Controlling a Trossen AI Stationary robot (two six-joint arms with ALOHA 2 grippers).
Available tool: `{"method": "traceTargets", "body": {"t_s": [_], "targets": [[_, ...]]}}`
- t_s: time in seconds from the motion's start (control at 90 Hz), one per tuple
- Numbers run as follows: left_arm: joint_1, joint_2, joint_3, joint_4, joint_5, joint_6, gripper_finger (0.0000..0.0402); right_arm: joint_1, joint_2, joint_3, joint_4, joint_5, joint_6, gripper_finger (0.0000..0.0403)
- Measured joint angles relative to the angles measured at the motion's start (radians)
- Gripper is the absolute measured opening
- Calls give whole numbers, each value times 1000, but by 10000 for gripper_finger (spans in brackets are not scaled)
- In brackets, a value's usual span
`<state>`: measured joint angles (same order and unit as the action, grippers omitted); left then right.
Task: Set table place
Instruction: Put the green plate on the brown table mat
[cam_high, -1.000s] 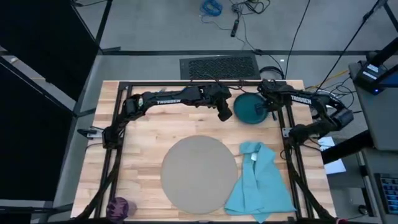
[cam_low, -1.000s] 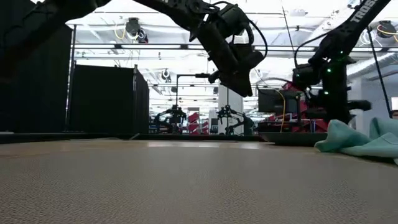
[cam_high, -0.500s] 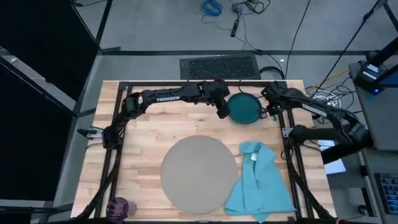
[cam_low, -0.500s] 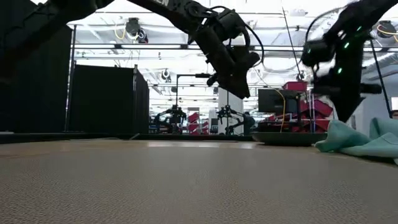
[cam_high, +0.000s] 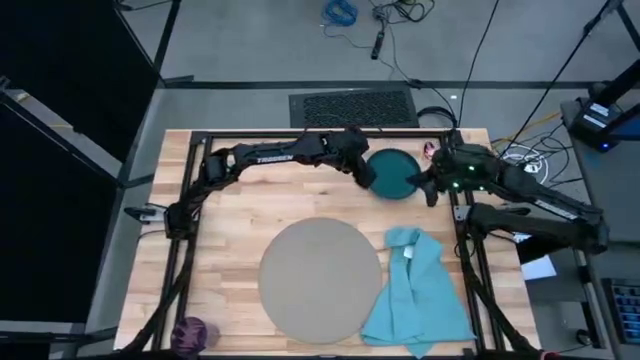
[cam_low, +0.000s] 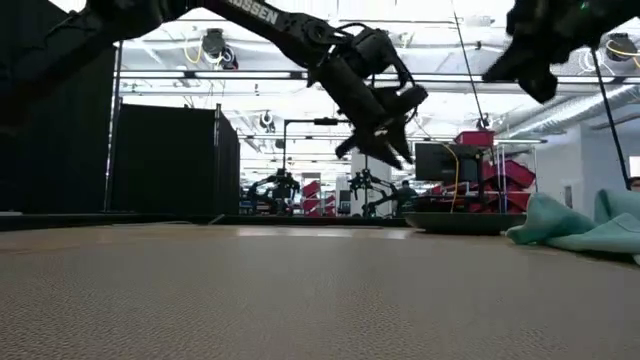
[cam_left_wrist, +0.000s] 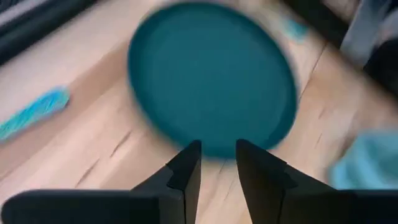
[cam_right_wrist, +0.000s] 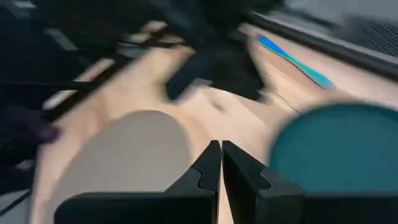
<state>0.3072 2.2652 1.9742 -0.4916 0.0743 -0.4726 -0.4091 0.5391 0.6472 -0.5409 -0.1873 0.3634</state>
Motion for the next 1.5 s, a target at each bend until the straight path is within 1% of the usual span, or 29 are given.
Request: {"method": "traceTargets", "body": {"t_s": [0.122,0.2,0.267,0.333,0.4,0.5,0.578,0.644,0.767,0.867,1.022,1.1,1.178,1.267,1.356,1.422,1.5], "targets": [[-5,21,1,78,-1,-105,93,34,-5,0,-33,-2,-20,11],[-5,33,-1,75,-3,-165,104,45,-5,0,-64,-3,-33,26],[-4,65,2,126,-3,-211,117,53,-5,0,-93,-2,-37,45],[-2,79,-2,99,4,-255,130,57,-5,0,-102,-2,-43,68],[-1,107,0,146,4,-277,142,63,-7,0,-109,-4,-43,92],[2,111,-2,134,2,-281,156,64,-9,0,-119,-24,-43,126],[2,106,-1,139,-26,-275,163,64,-9,0,-136,-27,-43,147],[3,106,0,140,-48,-266,164,64,-8,0,-139,-27,-43,162],[4,107,0,121,-54,-252,165,64,-8,0,-142,-28,-43,182],[5,107,0,72,-67,-240,165,64,-8,0,-141,-28,-51,192],[0,107,0,75,-131,-227,165,64,-8,0,-140,-28,-76,198],[-1,107,0,68,-129,-227,165,64,-8,0,-137,-28,-80,199],[-2,107,0,63,-104,-228,165,64,-7,0,-138,-28,-81,199],[-7,123,1,82,-104,-228,165,64,-8,0,-137,-28,-85,199],[-12,132,-2,62,-104,-228,165,64,-8,0,-137,-28,-88,199],[-15,146,1,85,-104,-228,165,64,-8,0,-138,-28,-88,199],[-16,151,0,66,-104,-227,165,64,-8,0,-140,-28,-88,199]]}}
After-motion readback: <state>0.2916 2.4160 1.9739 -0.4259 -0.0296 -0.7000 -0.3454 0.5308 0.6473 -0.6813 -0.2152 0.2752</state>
